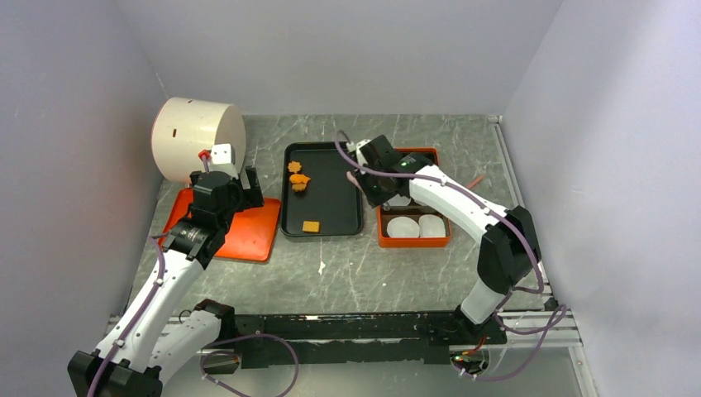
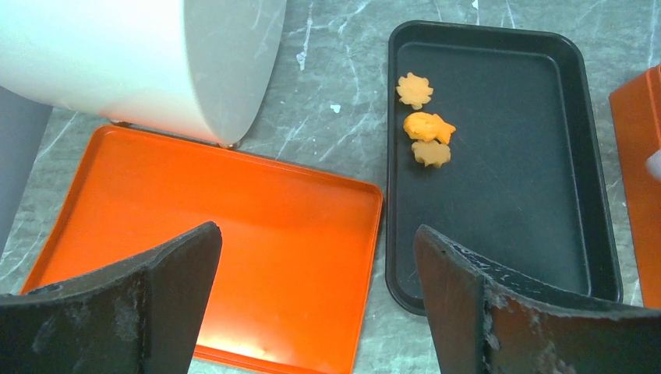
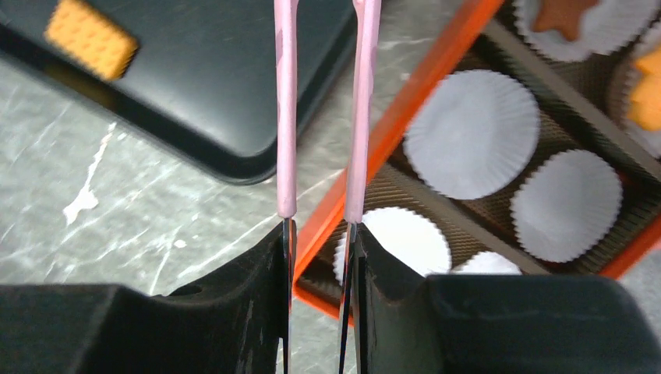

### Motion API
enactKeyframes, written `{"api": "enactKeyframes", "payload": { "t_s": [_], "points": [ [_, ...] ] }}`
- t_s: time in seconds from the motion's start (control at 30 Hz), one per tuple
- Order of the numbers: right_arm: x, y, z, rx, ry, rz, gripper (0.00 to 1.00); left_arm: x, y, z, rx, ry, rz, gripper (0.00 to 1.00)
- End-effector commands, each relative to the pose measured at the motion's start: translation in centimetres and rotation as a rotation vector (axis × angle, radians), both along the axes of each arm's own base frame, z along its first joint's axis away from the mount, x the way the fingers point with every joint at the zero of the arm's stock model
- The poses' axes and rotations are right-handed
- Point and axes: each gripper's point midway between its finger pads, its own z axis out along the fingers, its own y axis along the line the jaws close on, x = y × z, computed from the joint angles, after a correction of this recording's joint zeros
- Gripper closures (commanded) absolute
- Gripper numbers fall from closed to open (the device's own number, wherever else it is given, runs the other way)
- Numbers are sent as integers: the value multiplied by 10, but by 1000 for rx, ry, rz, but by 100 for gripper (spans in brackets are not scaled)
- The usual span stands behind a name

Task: Pack the cookies

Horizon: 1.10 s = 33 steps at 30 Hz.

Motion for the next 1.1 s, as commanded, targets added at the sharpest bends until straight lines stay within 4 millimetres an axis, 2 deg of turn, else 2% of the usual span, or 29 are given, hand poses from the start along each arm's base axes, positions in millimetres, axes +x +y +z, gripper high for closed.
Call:
{"api": "enactKeyframes", "payload": {
  "t_s": [0.0, 0.2, 0.4, 0.53, 0.77, 1.07],
  "points": [
    [-20, 24, 11, 31, 10, 106, 68, 5, -3, 8, -14, -31, -12, 2],
    [-45, 49, -7, 31, 80, 210, 68, 5, -3, 7, -11, -28, -11, 2],
    [-64, 57, -33, -36, 142, 308, 68, 4, 2, 9, -6, -34, 15, 2],
    [-74, 65, -43, -56, 169, 359, 68, 4, 3, 10, -4, -40, 17, 2],
    [-79, 79, -56, -86, 186, 417, 68, 4, 2, 9, -5, -37, 13, 2],
    [-76, 87, -70, -136, 197, 446, 68, 3, 2, 10, -8, -39, 11, 2]
  ]
}}
